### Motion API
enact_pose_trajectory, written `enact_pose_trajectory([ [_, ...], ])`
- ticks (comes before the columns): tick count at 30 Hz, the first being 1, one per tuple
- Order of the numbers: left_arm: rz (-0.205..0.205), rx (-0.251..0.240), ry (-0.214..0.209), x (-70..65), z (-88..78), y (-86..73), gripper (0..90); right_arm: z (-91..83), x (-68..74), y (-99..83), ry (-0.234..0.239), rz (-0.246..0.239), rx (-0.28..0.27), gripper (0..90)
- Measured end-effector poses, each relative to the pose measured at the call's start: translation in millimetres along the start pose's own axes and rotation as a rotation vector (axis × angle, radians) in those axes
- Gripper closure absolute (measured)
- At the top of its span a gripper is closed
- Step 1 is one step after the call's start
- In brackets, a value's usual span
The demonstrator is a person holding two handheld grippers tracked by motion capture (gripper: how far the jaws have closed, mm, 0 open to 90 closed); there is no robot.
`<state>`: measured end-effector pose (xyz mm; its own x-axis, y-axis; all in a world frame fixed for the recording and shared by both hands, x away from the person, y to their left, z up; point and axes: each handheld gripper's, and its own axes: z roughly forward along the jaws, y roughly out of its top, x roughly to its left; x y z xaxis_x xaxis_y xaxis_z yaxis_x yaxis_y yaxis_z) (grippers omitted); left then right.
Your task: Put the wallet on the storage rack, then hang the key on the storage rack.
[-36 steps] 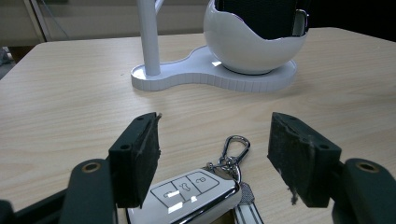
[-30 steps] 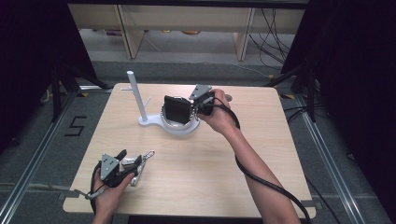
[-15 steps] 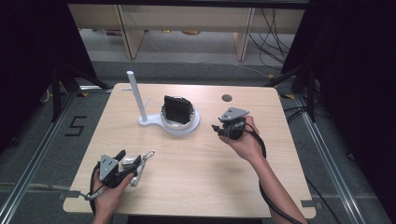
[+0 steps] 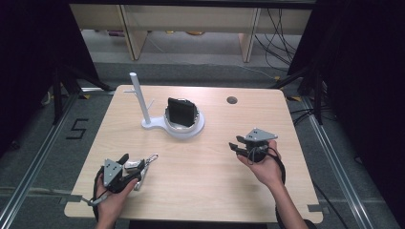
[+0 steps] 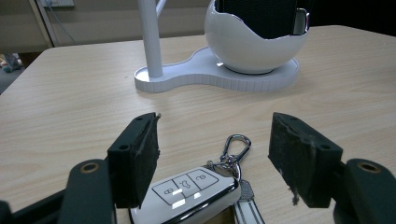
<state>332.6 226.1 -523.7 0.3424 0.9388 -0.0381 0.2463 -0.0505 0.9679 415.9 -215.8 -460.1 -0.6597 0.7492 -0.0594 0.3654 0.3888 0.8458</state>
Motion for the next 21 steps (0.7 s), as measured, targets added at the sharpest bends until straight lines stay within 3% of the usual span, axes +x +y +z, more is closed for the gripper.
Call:
enact_pose_trajectory([
  [5,0.002,0.013,-0.002,-0.5,-0.4,0.5,32.4,1.8,-2.6,-3.4,0.007,-0.006,0.019,57.9],
  [8,-0.004,0.008,0.001,-0.1,0.0,0.3,32.2,-0.1,-3.1,-6.9,0.017,0.032,0.036,58.3],
  [10,-0.009,0.007,0.001,0.6,0.0,0.2,32.0,1.0,-5.9,-8.6,0.027,0.014,0.025,59.1],
  [11,-0.014,0.011,0.004,0.7,0.2,0.4,32.1,0.4,-4.3,-9.7,0.021,0.048,0.033,59.3],
  [15,0.0,0.024,0.008,-0.7,0.0,0.7,32.2,0.9,-9.3,-11.5,0.022,0.037,0.035,59.4],
  [16,0.011,0.024,0.002,-1.5,1.3,0.6,32.4,0.3,-9.3,-11.4,0.035,0.063,0.046,59.3],
  [21,0.007,0.054,-0.023,-2.2,2.8,2.6,34.2,-0.1,-9.0,-12.3,0.027,0.074,0.051,58.6],
])
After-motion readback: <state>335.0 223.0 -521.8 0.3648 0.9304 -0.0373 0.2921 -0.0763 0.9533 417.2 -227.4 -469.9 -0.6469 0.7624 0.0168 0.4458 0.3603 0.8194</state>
